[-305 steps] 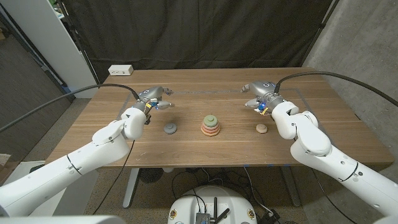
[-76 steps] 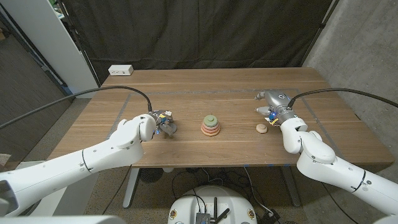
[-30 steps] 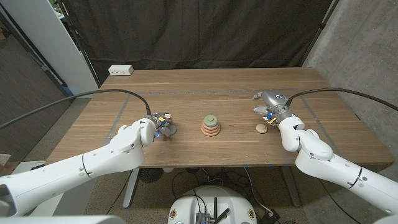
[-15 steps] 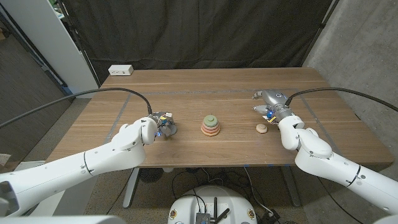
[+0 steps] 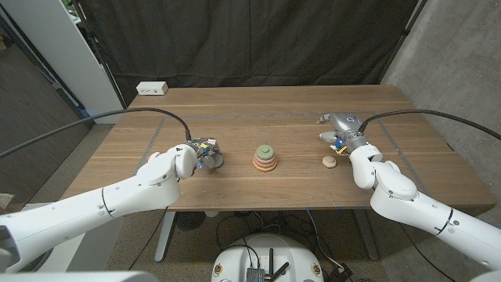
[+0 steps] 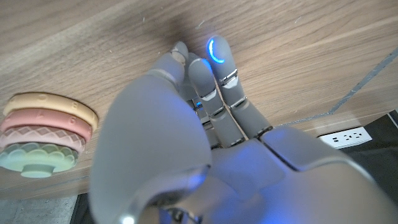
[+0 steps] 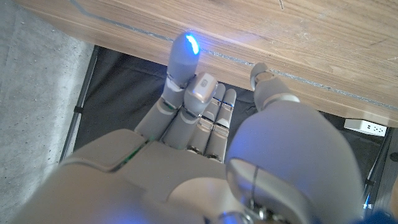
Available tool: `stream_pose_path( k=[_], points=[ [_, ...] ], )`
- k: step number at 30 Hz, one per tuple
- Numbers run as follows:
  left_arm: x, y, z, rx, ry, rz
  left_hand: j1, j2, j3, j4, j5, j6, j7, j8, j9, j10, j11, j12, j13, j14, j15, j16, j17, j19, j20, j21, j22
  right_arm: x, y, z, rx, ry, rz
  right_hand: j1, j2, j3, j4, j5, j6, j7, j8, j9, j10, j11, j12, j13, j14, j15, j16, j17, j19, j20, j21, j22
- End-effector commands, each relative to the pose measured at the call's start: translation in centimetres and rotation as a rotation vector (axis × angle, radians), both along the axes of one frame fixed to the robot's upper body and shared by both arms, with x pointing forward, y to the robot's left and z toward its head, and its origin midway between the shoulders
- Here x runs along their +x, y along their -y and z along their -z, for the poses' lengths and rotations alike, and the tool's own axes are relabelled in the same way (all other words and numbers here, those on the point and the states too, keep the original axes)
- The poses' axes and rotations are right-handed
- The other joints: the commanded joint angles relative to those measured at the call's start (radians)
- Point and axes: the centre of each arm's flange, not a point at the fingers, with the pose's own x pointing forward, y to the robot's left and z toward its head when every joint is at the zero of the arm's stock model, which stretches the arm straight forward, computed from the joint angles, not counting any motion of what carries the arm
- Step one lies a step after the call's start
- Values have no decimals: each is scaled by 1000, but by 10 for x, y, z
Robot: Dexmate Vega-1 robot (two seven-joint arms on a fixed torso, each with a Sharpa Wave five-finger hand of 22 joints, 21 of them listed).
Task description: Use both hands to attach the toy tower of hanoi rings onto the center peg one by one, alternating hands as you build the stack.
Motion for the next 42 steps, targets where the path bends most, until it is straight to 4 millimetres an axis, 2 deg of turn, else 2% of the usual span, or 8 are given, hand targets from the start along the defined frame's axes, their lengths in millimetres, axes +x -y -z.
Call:
stream_pose_path(
  k=[1,20,42],
  points=[
    [-5,-2,-10,-16,31,46,10,2,-1,5,3,5,1,4,4,7,-1,8,6,-5,-43,4,1,-8,-83,6,1,-8,0,1,-5,0,6,-7,-2,9,-3,3,8,2,-5,5,5,-4,0,3,-4,1,4,3,10,0,2,0],
    [-23,-7,-34,3,95,96,15,9,-9,9,1,5,-4,1,9,8,-4,7,24,-14,-43,10,4,-19,-83,13,0,-18,0,3,-5,3,10,-8,-4,13,-7,2,11,-1,-5,5,9,-5,1,5,-4,1,10,4,12,0,3,2],
    [-23,-9,-66,-13,150,220,16,12,-17,10,0,6,-8,0,11,8,-7,4,37,-20,-43,15,4,-27,-82,17,0,-18,-3,3,3,0,14,-9,-3,19,-9,0,17,-2,-4,5,13,-1,1,8,-4,1,17,4,14,0,2,1]
  ],
)
